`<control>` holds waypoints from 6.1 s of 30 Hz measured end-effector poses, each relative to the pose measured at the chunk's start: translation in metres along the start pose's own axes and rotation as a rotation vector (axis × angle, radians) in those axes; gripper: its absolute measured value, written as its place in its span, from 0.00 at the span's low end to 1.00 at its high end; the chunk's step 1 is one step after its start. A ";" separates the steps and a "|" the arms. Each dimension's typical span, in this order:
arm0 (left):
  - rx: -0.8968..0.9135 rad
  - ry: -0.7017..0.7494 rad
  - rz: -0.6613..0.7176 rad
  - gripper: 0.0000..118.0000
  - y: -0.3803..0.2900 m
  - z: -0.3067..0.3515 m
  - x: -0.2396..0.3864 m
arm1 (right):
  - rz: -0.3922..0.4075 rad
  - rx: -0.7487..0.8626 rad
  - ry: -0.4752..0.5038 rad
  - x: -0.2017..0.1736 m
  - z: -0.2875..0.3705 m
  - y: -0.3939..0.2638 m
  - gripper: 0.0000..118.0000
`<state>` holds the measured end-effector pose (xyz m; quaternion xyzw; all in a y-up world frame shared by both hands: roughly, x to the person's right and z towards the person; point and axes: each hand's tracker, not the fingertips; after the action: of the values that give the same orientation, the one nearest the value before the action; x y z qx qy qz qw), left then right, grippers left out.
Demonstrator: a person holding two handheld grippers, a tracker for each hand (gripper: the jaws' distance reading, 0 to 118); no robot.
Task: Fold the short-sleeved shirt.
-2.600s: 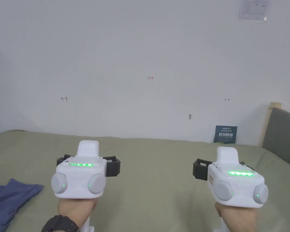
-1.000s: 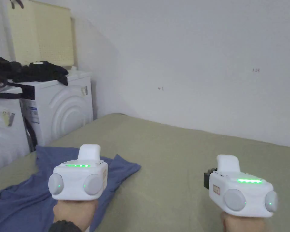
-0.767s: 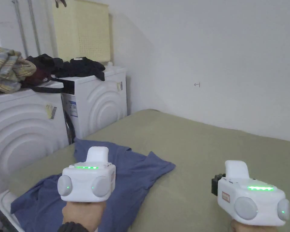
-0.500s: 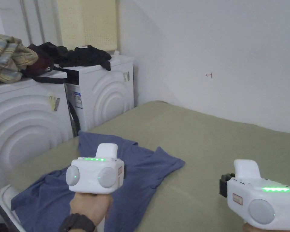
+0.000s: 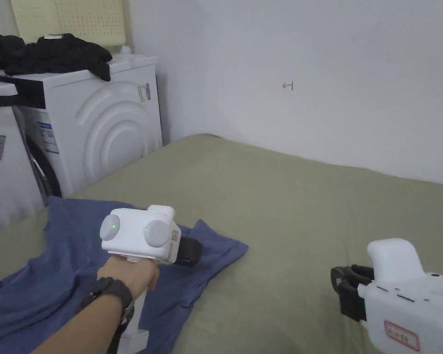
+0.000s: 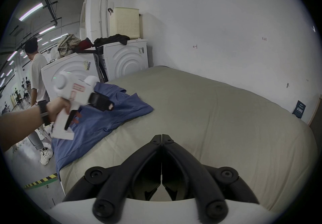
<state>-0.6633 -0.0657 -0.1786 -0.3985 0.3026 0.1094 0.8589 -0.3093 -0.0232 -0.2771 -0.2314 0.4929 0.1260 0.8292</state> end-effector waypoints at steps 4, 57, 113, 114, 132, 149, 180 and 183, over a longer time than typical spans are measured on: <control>-0.108 -0.029 0.029 1.00 0.018 -0.056 -0.006 | -0.020 -0.014 0.036 0.007 -0.009 -0.002 0.00; 0.089 -0.852 -0.604 0.04 -0.010 0.100 0.600 | -0.390 -0.042 -0.450 0.201 0.259 -0.154 0.00; 0.053 -0.280 0.065 0.00 -0.072 0.096 0.180 | -0.346 -0.028 -0.480 0.193 0.217 -0.122 0.00; 0.003 -0.280 0.068 0.00 -0.048 0.047 0.182 | -0.339 -0.023 -0.481 0.197 0.217 -0.121 0.00; -0.238 -0.172 0.041 1.00 -0.002 -0.100 0.265 | -0.286 -0.062 -0.380 0.209 0.196 -0.127 0.00; -0.059 -0.431 0.012 0.02 -0.030 0.018 0.262 | -0.294 -0.038 -0.534 0.244 0.235 -0.136 0.00; -0.096 -0.447 -0.113 0.02 -0.048 0.005 0.261 | -0.496 -0.495 -0.559 0.409 0.152 -0.135 0.66; -0.104 -0.461 -0.102 0.02 -0.048 0.001 0.261 | -0.609 -0.600 -0.655 0.413 0.141 -0.145 0.66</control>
<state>-0.4351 -0.1103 -0.3063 -0.4214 0.0720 0.1693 0.8880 0.0609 -0.0844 -0.5440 -0.5394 0.0615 0.0809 0.8359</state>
